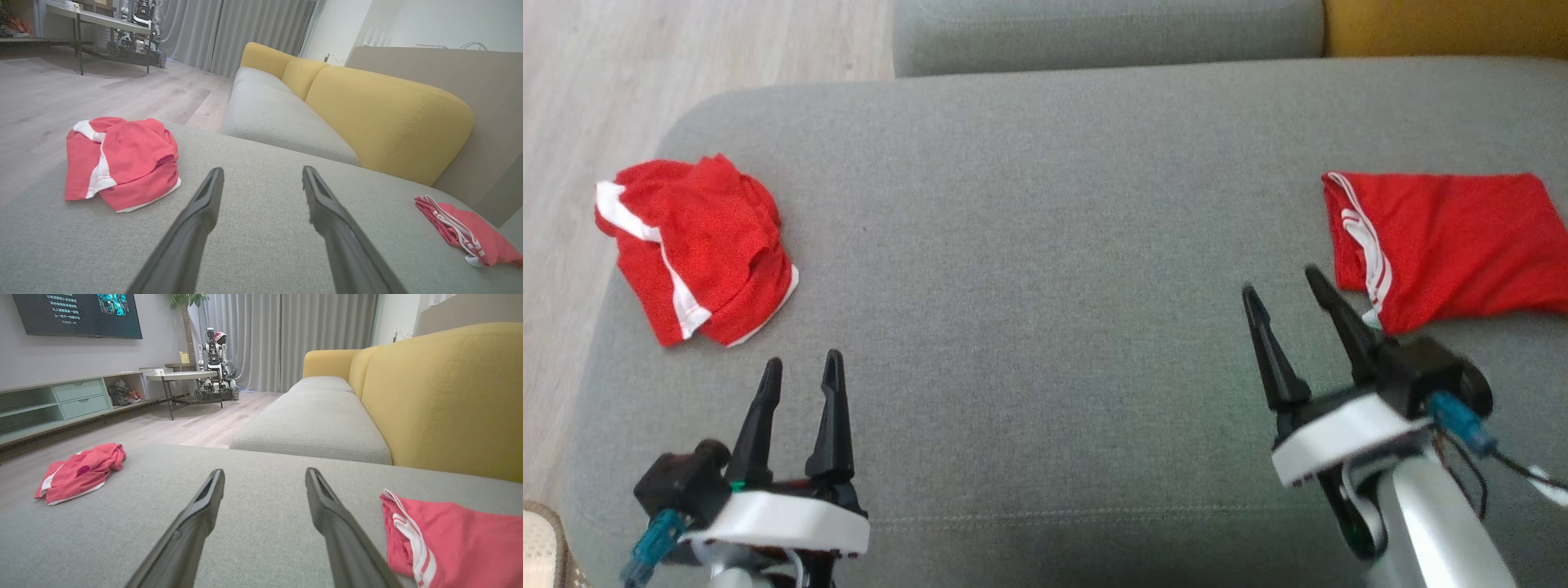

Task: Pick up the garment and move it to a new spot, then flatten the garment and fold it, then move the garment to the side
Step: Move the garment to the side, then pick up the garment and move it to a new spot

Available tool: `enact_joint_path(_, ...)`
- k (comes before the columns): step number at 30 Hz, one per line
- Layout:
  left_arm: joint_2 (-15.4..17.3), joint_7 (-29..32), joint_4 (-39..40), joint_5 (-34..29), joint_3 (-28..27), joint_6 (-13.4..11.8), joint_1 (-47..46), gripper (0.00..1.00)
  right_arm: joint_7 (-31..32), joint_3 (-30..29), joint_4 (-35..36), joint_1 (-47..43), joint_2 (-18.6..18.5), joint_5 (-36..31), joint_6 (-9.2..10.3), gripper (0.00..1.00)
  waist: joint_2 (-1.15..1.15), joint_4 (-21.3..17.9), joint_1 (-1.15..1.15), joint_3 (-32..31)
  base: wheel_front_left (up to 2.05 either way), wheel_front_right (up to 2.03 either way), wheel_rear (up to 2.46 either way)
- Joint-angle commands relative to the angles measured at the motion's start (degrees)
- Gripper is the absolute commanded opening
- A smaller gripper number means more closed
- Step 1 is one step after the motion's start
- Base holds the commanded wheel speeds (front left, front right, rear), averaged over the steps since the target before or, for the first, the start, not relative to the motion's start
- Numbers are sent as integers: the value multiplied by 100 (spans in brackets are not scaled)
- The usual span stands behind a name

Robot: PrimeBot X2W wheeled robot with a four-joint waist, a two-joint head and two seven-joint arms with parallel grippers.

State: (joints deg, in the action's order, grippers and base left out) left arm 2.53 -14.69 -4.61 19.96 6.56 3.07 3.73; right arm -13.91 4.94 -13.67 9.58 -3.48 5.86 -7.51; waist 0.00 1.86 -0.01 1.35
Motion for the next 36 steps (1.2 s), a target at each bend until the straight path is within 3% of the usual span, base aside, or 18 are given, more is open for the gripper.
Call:
enact_joint_path(1, 35, -31, 231, -31, -191, -25, -122, 100, -71, 96, 236, 74, 59, 59, 2, 100, 0, 8, 1, -73, 0, 0, 0)
enact_joint_path(27, 35, -31, 423, 53, -126, -91, -140, 100, -108, 83, 341, -46, 60, 46, 2, 100, 0, 109, 1, 68, 0, 0, 0)
enact_joint_path(36, 35, -31, 400, 52, -81, -98, -199, 100, -108, 252, 285, -113, 60, 120, 2, 100, 0, 674, 1, 31, 0, 0, 0)
